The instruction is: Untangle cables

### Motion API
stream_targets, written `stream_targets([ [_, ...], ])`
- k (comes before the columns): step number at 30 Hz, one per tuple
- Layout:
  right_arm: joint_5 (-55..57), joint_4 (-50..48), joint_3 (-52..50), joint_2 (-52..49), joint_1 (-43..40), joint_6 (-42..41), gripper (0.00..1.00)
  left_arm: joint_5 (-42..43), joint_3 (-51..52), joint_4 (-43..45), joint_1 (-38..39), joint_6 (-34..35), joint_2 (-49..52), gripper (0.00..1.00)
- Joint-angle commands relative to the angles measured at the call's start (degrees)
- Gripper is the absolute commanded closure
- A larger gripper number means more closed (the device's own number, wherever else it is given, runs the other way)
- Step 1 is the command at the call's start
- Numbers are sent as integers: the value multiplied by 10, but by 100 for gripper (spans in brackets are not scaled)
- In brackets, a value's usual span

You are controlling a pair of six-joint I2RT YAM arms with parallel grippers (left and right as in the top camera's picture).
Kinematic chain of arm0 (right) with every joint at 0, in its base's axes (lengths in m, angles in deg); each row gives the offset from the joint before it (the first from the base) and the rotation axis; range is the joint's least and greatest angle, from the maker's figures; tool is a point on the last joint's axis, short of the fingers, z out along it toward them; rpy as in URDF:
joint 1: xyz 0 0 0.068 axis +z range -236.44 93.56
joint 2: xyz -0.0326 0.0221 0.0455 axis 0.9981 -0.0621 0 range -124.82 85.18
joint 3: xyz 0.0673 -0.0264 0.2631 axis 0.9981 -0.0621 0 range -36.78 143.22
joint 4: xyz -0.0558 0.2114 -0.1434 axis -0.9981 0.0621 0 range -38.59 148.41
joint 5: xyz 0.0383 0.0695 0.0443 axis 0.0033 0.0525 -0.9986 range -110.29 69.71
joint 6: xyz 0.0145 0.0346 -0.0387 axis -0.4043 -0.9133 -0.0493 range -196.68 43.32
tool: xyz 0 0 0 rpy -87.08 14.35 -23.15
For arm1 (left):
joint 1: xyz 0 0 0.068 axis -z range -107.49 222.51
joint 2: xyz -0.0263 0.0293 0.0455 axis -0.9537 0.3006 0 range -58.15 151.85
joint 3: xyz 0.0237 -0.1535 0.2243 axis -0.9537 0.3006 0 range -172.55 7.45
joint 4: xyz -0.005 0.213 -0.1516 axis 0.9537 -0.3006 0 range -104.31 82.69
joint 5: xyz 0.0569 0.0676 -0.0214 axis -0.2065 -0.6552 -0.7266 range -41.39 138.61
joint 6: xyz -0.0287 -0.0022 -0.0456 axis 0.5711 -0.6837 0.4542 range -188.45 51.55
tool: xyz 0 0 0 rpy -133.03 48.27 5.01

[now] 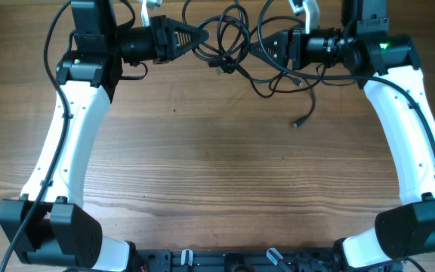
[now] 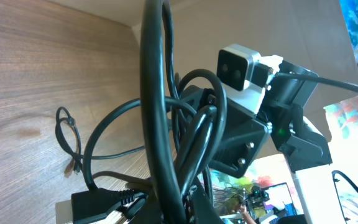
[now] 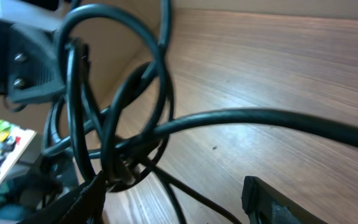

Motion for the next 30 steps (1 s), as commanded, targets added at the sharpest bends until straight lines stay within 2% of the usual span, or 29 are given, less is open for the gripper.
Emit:
stream_targets([
  [1, -47, 12, 1, -15, 20, 60, 28, 9, -9, 6, -3, 40, -6, 96],
  [4, -47, -3, -4, -25, 53, 67, 30, 4, -9, 5, -2, 80, -6, 96],
  [5, -47, -16, -5, -30, 63, 65, 35, 4, -9, 5, -2, 92, -6, 96],
  [8, -46, -104, -5, -36, 80, -23, 40, 4, -9, -1, 0, 119, -6, 96],
  [10, -47, -139, -5, -36, 92, -56, 48, 4, -9, -3, 6, 119, -6, 96],
  [13, -31, -139, -5, -36, 97, -87, 81, -19, -8, -3, 7, 119, -6, 95],
  [15, 21, -117, -5, -36, 97, -136, 93, -45, -8, -4, 7, 89, -6, 89],
  [16, 55, -94, -5, -36, 97, -154, 95, -76, -8, -26, 7, 49, -6, 81],
  [17, 90, -70, -5, -36, 97, -170, 96, -105, -8, -50, 7, 28, -6, 80],
  [18, 124, -42, -5, -35, 97, -177, 95, -173, -8, -105, 7, 2, -6, 75],
  [19, 149, -23, -5, -35, 97, -182, 95, -228, -8, -143, 9, -9, -5, 67],
  [20, 203, 19, -5, -34, 97, -202, 95, -338, -6, -213, 13, -19, -4, 59],
  [21, 229, 40, -5, -34, 97, -211, 95, -403, -4, -251, 16, -19, -3, 48],
  [23, 287, 91, -5, -34, 101, -233, 95, -484, -4, -306, 22, -28, 6, 32],
  [25, 318, 124, -5, -34, 109, -235, 95, -492, -4, -331, 29, -63, 15, 31],
  [28, 348, 160, -5, -34, 140, -248, 95, -443, -4, -342, 56, -141, 30, 46],
  [30, 316, 169, -5, -34, 154, -258, 96, -402, -4, -333, 88, -189, 35, 53],
])
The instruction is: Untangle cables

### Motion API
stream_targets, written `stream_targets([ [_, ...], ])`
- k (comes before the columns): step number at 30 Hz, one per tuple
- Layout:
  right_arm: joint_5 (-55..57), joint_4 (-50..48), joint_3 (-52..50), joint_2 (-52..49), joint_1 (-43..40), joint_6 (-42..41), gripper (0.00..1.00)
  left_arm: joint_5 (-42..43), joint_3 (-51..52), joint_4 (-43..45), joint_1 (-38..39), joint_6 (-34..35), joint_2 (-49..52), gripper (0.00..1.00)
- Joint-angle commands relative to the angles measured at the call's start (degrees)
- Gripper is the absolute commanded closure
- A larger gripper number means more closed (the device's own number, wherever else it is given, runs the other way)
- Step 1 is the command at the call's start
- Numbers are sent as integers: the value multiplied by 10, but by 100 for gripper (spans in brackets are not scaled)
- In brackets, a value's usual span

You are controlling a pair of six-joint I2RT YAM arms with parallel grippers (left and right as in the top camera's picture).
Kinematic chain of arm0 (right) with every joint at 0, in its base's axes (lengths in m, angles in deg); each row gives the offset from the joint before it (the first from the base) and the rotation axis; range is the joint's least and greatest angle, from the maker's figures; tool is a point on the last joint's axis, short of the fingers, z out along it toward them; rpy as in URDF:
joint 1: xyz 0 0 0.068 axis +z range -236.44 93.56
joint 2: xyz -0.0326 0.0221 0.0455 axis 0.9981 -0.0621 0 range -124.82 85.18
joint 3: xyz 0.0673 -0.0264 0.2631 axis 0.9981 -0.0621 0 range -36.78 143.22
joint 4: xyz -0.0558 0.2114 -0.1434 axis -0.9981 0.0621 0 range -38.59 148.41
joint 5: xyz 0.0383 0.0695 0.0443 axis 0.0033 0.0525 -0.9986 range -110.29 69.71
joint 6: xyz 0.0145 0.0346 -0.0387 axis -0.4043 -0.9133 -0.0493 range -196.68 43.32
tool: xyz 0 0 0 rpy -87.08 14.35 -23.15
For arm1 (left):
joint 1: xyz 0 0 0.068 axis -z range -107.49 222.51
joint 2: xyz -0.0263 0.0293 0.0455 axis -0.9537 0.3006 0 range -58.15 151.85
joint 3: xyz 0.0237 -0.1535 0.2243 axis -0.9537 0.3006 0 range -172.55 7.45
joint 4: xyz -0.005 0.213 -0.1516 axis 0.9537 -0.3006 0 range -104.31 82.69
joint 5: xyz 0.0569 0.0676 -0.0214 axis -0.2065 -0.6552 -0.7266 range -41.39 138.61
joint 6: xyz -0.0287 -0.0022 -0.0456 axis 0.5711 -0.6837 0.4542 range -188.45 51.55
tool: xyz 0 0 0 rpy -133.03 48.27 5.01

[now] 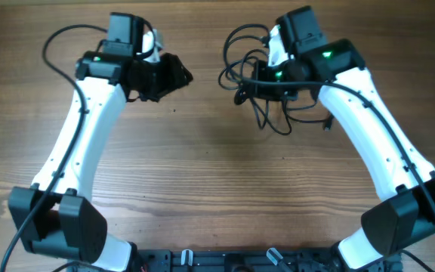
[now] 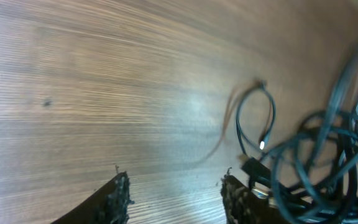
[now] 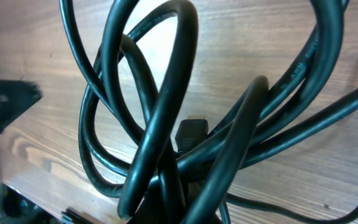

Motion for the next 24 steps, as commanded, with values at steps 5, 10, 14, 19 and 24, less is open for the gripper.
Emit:
stream_targets([
  [5, -71, 12, 3, 0, 13, -25, 95, 94, 1, 33, 82, -128, 11, 62],
  [10, -80, 14, 3, -7, 7, -25, 95, 123, 1, 16, 77, -192, 9, 57],
  [14, -114, 18, 3, -36, -7, -18, 96, 213, 1, 1, 67, -266, 1, 45],
  [19, -132, 16, 3, -46, -8, -10, 95, 195, 1, 3, 87, -276, 1, 44],
  [24, -170, 13, 3, -46, -10, -1, 96, 154, 1, -5, 115, -305, 3, 49],
])
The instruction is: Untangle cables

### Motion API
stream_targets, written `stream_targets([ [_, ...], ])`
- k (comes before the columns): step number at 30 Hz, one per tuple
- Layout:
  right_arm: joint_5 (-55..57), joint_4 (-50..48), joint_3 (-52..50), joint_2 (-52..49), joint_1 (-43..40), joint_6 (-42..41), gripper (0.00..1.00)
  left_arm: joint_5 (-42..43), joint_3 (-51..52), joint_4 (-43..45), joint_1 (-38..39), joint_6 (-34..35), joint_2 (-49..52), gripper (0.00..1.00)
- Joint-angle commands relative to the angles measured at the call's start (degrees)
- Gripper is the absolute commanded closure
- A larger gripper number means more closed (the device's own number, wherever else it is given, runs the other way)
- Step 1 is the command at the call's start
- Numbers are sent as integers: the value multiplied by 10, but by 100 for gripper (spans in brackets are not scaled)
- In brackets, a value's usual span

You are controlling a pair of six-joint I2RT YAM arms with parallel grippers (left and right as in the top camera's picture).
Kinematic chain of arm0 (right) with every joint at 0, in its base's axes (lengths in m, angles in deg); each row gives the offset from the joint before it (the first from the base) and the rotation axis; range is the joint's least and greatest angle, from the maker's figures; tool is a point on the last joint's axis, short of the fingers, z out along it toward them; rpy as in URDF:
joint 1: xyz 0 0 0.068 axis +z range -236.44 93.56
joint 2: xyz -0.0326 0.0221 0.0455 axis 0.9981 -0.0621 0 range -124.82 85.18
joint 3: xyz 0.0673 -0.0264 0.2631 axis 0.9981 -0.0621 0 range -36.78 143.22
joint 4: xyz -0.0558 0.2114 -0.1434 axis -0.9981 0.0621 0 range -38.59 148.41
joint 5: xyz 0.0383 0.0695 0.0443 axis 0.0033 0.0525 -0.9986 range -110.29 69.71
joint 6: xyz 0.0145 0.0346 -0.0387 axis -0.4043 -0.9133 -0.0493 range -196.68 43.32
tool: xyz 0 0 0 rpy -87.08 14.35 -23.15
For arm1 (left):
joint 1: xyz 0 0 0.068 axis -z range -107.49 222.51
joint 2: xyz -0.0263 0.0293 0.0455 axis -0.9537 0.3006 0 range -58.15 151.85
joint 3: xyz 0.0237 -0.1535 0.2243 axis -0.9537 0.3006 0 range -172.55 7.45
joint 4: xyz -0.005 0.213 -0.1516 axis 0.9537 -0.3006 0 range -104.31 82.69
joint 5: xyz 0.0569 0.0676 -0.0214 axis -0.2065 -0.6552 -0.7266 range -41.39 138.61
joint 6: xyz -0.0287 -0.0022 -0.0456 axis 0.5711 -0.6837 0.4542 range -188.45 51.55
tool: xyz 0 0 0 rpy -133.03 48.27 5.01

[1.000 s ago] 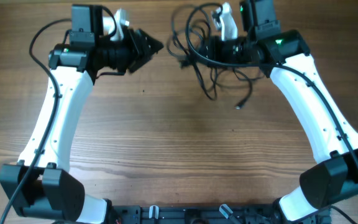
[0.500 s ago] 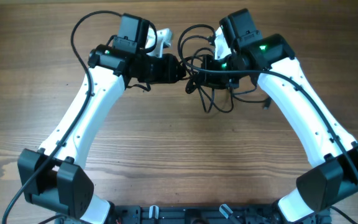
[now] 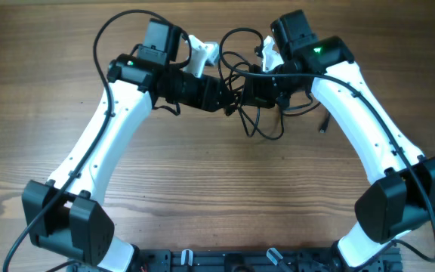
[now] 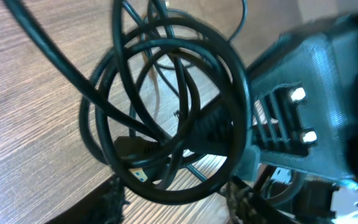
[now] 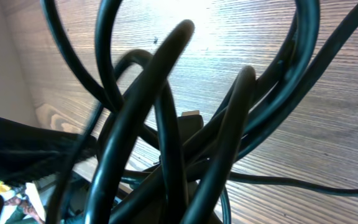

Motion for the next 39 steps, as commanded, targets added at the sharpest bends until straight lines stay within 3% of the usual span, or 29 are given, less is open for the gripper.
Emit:
stream_targets([
  [1, -71, -6, 3, -6, 6, 25, 96, 3, 1, 2, 29, -41, 0, 51],
  [7, -115, -15, 3, -6, 6, 42, 95, -48, 1, -13, 38, -41, 34, 60],
  [14, -115, 5, 3, -6, -3, 73, 95, -56, 1, 3, 6, -38, 47, 93],
  [23, -156, 69, 14, -3, -3, 176, 96, -73, 1, 26, -12, -19, 47, 96],
  [27, -336, 62, 26, -3, -26, 235, 96, -99, 1, 16, -12, -2, 47, 96],
  [31, -461, -62, 26, -3, -108, 156, 96, -99, 1, 4, -12, -2, 47, 96],
  [34, -431, -196, 25, -3, -145, 53, 96, -99, 1, 3, -12, -2, 47, 96],
  [39, -182, -214, 25, -3, -155, 7, 96, -99, 1, -10, -12, -2, 47, 96],
])
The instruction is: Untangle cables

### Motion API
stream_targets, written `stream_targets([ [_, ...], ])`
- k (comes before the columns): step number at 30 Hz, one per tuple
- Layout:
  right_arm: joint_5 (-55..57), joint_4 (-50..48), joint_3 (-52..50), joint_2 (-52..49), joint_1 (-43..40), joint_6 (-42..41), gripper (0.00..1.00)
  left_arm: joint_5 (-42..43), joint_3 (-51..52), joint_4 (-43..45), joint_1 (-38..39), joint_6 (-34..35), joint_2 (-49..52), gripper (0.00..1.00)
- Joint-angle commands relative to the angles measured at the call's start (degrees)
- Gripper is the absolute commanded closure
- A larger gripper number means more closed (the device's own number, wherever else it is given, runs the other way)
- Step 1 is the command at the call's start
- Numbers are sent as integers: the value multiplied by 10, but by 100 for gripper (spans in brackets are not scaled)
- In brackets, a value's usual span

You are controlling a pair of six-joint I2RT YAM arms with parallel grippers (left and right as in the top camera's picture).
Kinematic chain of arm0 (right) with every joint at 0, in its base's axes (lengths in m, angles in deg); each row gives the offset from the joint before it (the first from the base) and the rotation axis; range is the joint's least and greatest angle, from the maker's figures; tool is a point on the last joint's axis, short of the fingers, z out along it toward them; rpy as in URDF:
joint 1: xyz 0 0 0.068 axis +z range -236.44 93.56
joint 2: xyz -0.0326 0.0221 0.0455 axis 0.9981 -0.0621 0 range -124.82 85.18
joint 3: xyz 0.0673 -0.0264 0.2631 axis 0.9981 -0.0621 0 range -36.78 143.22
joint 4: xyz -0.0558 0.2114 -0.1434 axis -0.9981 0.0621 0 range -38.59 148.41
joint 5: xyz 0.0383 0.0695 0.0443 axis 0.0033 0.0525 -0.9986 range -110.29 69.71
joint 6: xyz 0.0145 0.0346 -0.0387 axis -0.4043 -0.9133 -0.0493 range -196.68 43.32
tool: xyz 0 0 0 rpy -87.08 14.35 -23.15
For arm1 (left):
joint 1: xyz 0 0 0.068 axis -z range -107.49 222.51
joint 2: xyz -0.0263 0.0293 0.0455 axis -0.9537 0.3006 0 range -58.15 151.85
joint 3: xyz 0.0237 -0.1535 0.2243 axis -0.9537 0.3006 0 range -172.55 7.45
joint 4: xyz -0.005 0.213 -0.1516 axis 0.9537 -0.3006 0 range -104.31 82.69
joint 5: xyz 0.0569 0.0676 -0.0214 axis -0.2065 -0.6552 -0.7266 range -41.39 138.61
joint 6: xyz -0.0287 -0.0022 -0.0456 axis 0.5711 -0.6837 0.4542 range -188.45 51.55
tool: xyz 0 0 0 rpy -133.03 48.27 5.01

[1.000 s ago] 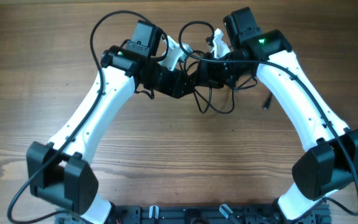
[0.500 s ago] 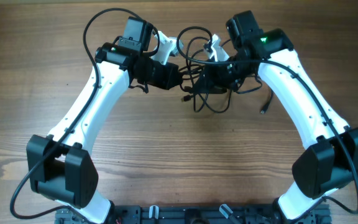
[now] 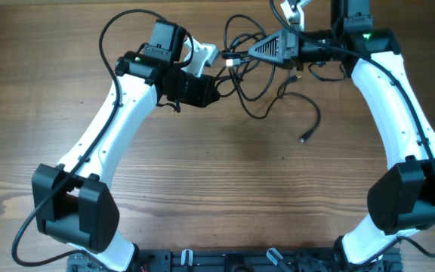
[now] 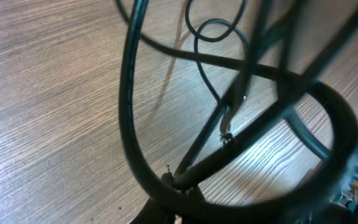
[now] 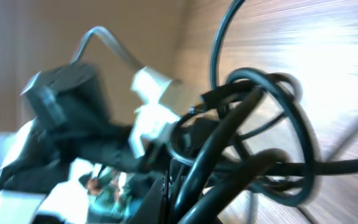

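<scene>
A tangle of black cables (image 3: 257, 69) hangs between my two grippers at the far middle of the wooden table (image 3: 217, 196). My left gripper (image 3: 216, 89) is shut on a thick cable loop (image 4: 129, 124); in the left wrist view its jaws (image 4: 179, 191) pinch the loop at the bottom edge. My right gripper (image 3: 242, 54) points left and is shut on several strands of the bundle (image 5: 272, 118), its fingers (image 5: 188, 186) mostly hidden by cable. A thin cable trails to a plug end (image 3: 302, 139) lying on the table.
My left wrist's white camera (image 5: 154, 87) sits close in front of the right gripper. A thin cable loop (image 4: 216, 28) lies on the wood behind the thick one. The far table edge runs just beyond the tangle.
My left gripper, then open around the loops, is now shut on a thick cable. The right gripper has moved up and toward the far edge, and the tangle is spread wider between the two.
Both grippers first held the tangle at the far edge. Then my left gripper was open and off to the left while the right held the bundle nearer the middle. The left then stood open at the loops, and now both are shut on cable.
</scene>
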Motion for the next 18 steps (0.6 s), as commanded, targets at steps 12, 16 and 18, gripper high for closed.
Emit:
stream_targets([
  [12, 466, 140, 22, 3, -45, -19, 80, -17, 3, -17, -63, 13, 7, 96],
  [16, 406, 207, 22, 3, -44, 75, 42, 21, 3, -1, -63, 32, -14, 96],
  [18, 336, 224, 22, 3, -44, 120, 33, 50, 3, 12, -63, 32, -39, 96],
])
